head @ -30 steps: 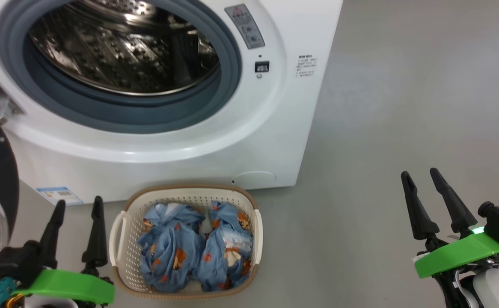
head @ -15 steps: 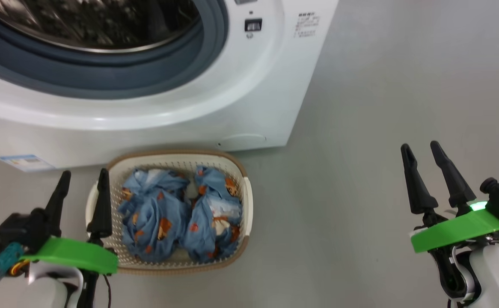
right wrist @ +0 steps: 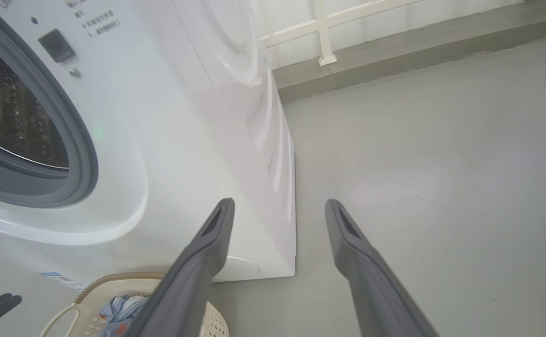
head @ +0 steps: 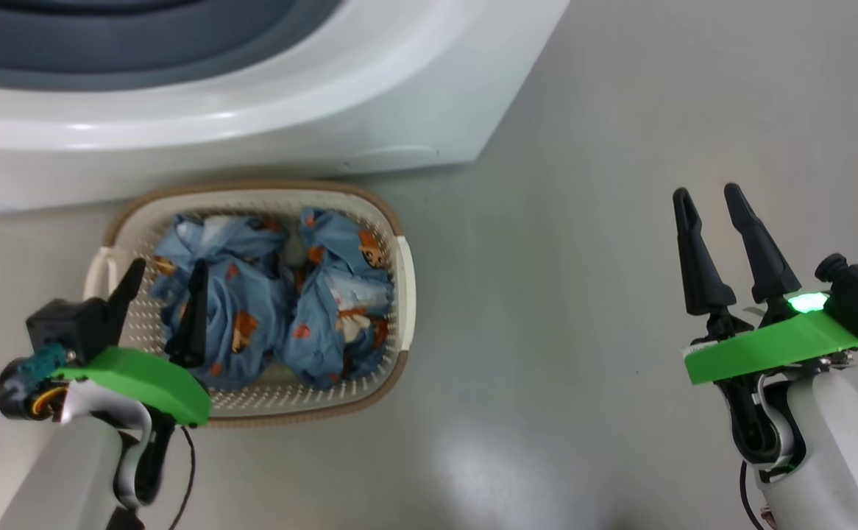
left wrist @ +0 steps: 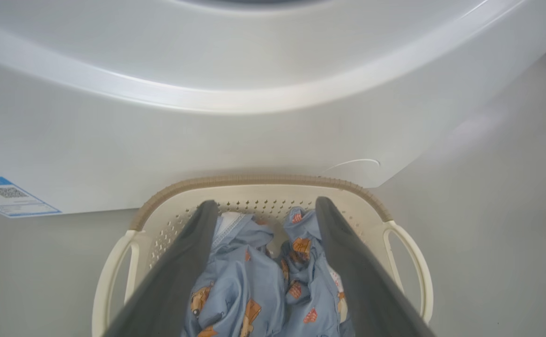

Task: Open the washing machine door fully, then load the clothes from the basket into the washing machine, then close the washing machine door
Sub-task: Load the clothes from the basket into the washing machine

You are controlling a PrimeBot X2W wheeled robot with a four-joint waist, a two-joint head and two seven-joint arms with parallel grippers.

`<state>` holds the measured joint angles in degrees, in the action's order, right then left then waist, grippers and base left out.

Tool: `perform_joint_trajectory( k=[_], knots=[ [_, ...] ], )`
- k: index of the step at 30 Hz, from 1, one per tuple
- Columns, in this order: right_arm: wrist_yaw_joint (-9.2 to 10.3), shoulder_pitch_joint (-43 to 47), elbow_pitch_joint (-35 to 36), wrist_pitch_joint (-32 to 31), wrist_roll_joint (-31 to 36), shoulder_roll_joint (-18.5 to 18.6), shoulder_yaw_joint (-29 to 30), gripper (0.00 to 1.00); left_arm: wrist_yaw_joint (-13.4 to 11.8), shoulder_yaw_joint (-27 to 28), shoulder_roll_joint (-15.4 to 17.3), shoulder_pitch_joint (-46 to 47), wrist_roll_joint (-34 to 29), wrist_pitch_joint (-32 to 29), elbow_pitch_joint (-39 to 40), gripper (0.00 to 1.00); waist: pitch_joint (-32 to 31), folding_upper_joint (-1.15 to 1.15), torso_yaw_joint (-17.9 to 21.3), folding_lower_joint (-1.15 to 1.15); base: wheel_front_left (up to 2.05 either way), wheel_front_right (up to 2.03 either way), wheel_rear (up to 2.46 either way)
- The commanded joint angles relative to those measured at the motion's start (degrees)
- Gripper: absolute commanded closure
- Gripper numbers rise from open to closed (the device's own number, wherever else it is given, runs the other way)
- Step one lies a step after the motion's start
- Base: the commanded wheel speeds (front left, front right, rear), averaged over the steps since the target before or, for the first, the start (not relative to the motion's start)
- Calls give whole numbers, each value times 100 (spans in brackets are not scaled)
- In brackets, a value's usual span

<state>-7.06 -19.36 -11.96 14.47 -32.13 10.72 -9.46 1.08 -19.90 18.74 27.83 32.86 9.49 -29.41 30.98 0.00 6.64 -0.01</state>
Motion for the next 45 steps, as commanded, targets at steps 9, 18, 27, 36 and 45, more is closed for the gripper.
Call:
perform_joint_trajectory(
  k=[9, 18, 27, 36, 45],
  knots=[
    [-43, -224, 41, 53, 25, -161, -168, 0, 178, -21, 160, 787, -98, -259, -1284, 0, 865, 0, 292, 1, 0, 0, 0],
    [-43, -369, 82, 53, 19, -302, -222, 0, 183, -271, 134, 1388, -260, -657, -2251, 0, 1208, 0, 478, 1, 0, 0, 0],
    [-43, -512, 145, 53, 8, -445, -282, 0, -46, -353, 209, 1957, -379, -837, -3082, 0, 1536, 0, 707, 1, 0, 0, 0],
    [-43, -609, 193, 53, -18, -574, -355, 0, -201, -495, 276, 2498, -529, -968, -3635, 0, 1821, 0, 920, 1, 0, 0, 0],
    [-43, -658, 255, 53, -45, -691, -434, 0, -537, -692, 334, 3038, -709, -1462, -4163, 0, 2078, 0, 1188, 1, 0, 0, 0]
  ],
)
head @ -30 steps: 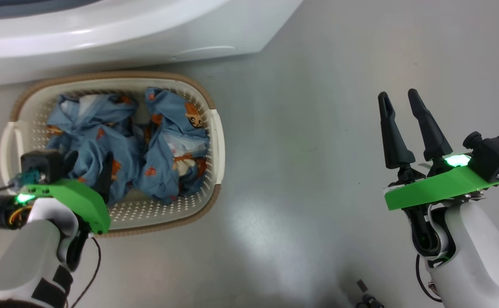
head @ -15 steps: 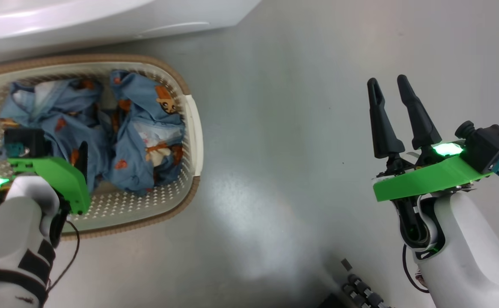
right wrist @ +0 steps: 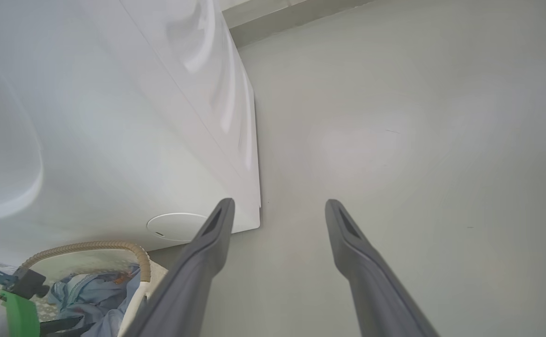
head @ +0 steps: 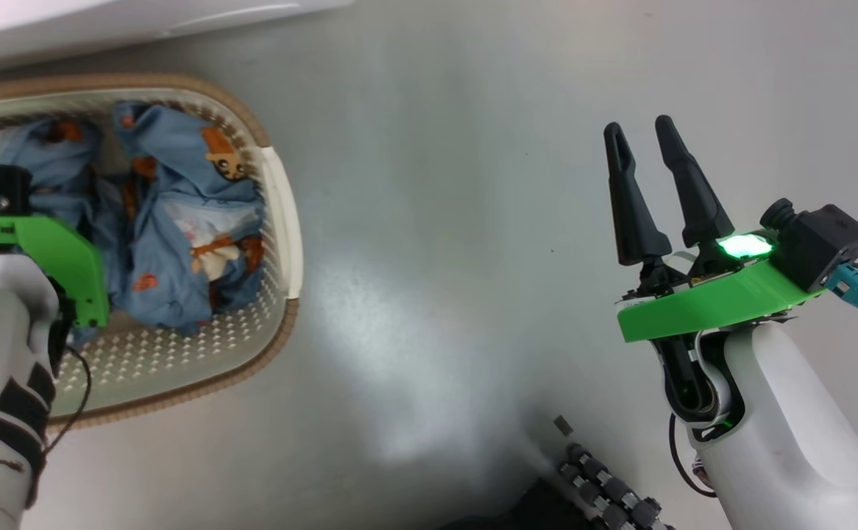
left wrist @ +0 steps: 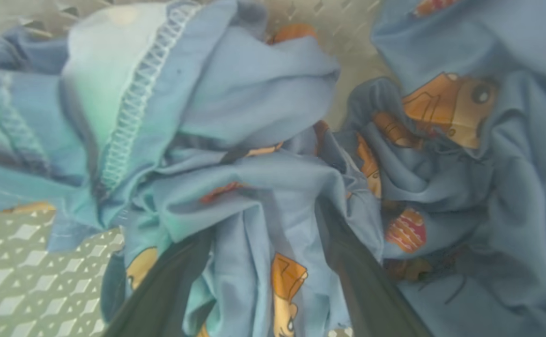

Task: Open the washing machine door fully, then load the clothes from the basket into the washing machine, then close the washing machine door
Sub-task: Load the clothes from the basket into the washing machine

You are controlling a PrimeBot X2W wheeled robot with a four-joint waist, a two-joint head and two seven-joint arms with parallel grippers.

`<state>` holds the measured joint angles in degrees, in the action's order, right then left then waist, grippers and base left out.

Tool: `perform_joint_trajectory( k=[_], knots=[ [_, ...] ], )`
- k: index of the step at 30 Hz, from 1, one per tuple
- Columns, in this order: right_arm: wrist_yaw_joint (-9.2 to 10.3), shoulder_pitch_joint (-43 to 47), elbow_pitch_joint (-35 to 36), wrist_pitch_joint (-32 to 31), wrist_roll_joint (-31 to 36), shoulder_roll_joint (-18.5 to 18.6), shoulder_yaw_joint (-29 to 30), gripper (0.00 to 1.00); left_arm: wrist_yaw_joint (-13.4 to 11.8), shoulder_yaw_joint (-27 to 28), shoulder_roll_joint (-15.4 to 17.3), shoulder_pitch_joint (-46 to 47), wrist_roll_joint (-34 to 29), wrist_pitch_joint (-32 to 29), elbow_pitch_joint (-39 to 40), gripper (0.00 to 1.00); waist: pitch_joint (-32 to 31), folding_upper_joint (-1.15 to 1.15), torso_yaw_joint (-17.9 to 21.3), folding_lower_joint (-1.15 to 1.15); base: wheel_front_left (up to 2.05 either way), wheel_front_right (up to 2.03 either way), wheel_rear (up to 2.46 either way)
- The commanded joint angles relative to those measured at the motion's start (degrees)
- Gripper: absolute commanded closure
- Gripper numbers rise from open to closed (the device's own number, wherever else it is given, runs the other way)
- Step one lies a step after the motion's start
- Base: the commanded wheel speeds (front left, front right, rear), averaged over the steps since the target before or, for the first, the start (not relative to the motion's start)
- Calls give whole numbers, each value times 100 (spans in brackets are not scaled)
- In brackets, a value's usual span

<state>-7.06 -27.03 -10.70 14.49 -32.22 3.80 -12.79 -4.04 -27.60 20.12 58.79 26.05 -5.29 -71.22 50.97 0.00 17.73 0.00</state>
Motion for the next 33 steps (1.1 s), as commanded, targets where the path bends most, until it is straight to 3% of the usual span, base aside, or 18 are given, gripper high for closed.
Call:
perform_joint_trajectory(
  k=[1, 15, 16, 17, 20, 33],
  knots=[
    [-43, 98, 137, 51, -42, -9, -118, 0, -66, 61, 220, -9, -45, -40, -13, 0, 111, 0, 117, 0, 0, 0, 0],
    [-43, 48, 223, 51, -86, -82, -200, 0, -353, -17, 357, 272, -42, -262, -184, 1, 354, 0, 374, 0, 0, 0, 0],
    [-43, 46, 224, 51, -85, -83, -201, 0, -357, -36, 363, 271, -51, -282, -191, 11, 355, 0, 379, 0, 0, 0, 0],
    [-43, 47, 223, 51, -84, -84, -201, 0, -356, -60, 365, 267, -62, -308, -197, 30, 352, 0, 379, 0, 0, 0, 0],
    [-43, 61, 211, 51, -65, -87, -184, 0, -313, -89, 346, 262, -64, -126, -182, 100, 337, 0, 352, 0, 0, 0, 0],
    [-43, 51, 162, 51, 13, -90, -126, 0, 3, -54, 106, 39, 164, 170, -214, 100, -61, 0, 153, 0, 0, 0, 0]
  ],
)
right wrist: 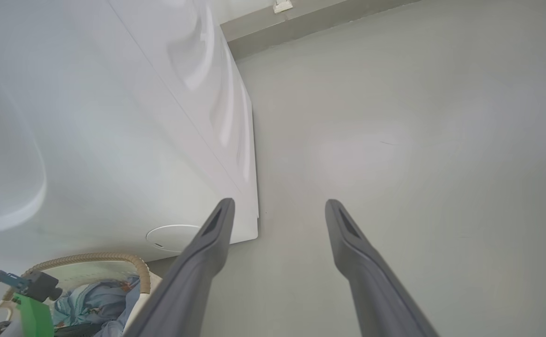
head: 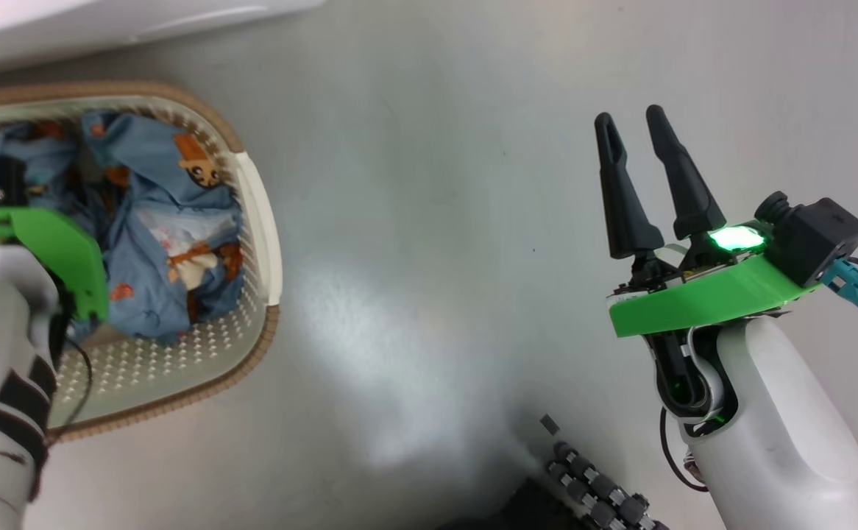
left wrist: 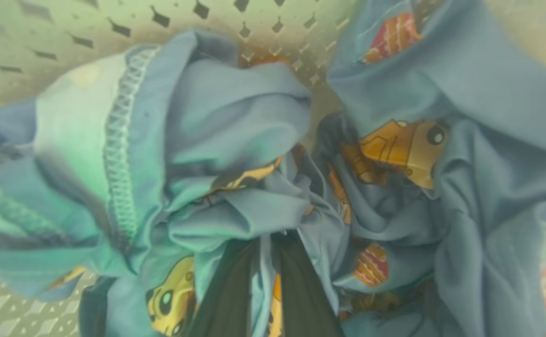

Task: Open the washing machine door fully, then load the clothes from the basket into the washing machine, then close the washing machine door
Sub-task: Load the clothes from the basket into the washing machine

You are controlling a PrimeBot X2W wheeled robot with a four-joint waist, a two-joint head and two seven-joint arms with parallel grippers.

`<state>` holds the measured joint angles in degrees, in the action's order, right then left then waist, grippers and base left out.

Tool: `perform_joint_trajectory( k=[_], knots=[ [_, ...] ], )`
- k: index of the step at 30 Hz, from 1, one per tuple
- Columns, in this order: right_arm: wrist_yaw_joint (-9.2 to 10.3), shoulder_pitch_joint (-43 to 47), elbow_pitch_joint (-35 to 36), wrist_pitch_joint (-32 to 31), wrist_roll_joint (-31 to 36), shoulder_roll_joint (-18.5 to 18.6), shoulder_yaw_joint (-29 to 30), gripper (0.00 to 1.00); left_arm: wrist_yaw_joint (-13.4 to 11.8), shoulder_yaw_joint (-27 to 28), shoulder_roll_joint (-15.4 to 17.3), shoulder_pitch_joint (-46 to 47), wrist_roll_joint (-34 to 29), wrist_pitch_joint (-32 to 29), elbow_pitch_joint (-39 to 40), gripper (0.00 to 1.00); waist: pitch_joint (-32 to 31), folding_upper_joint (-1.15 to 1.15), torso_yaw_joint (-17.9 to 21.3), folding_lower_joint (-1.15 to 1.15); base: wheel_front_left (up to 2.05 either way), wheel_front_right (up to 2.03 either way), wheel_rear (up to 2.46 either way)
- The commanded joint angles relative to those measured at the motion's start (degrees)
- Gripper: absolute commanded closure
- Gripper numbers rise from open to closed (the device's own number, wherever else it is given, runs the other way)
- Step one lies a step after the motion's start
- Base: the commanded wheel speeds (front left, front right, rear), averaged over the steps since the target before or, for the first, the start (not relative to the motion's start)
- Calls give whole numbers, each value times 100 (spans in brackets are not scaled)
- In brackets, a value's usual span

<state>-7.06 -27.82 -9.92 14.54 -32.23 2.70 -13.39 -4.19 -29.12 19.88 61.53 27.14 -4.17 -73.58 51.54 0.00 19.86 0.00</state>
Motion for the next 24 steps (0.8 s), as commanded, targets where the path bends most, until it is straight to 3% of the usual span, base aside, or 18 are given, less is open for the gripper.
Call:
perform_joint_trajectory(
  k=[1, 24],
  knots=[
    [-43, 138, 83, 46, 20, 21, -56, 0, 53, 107, 110, -278, 81, 94, 19, 100, -176, 0, -77, 0, 0, 0, 0],
    [-43, 567, -215, 46, 32, 461, -112, 0, 774, 350, -376, -1259, 649, 1622, 2, 100, -1827, 0, -660, 0, 0, 0, 0]
  ],
)
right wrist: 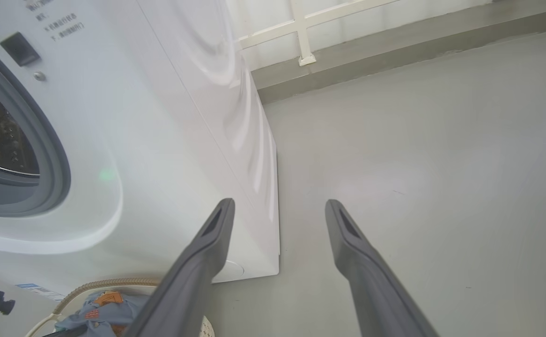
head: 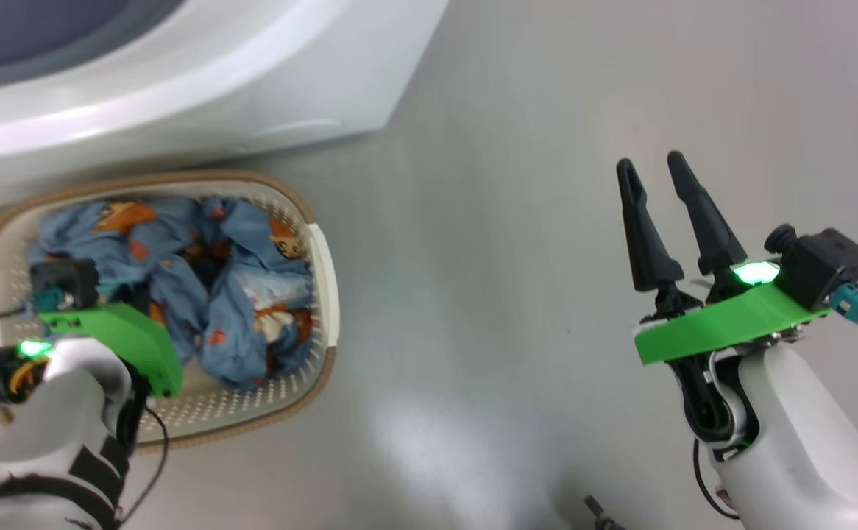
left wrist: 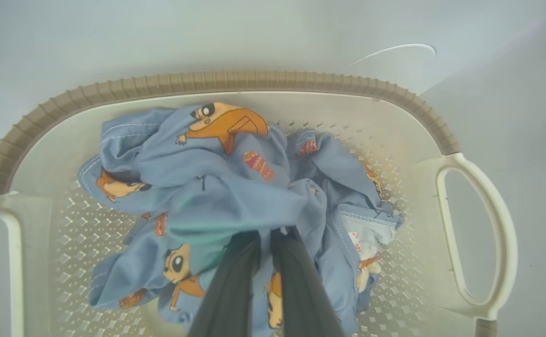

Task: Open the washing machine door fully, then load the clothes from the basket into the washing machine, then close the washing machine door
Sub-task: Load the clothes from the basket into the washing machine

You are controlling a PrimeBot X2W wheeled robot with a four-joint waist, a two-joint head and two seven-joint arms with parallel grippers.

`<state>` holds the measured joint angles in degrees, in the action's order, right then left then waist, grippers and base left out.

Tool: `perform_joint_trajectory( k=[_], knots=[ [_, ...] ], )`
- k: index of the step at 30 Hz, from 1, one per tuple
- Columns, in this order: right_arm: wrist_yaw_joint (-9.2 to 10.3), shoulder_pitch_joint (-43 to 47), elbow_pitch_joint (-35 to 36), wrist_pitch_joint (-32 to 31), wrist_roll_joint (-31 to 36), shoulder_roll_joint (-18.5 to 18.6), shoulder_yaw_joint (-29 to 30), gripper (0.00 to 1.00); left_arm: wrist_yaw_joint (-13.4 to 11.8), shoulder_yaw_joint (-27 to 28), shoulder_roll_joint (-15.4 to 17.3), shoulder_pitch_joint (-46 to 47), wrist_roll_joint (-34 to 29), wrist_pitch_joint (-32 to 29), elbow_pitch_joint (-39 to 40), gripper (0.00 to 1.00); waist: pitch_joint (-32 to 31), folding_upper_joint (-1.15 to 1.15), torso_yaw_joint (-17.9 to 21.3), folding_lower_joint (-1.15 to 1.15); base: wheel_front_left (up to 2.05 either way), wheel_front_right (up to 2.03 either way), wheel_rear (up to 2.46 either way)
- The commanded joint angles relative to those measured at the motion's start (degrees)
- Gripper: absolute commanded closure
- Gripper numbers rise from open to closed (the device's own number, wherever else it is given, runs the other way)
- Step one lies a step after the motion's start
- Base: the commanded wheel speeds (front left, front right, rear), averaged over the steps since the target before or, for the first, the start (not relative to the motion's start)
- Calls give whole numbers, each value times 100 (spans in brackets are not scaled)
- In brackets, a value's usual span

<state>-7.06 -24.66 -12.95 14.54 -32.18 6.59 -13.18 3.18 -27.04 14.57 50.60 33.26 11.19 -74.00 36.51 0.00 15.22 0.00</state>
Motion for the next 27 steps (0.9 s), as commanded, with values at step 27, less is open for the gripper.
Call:
perform_joint_trajectory(
  k=[27],
  knots=[
    [-43, 972, -199, 46, -75, 681, -327, 0, -142, 1048, -122, -2224, -160, 380, 3063, 100, -2502, 0, -865, 0, 0, 0, 0]
  ],
)
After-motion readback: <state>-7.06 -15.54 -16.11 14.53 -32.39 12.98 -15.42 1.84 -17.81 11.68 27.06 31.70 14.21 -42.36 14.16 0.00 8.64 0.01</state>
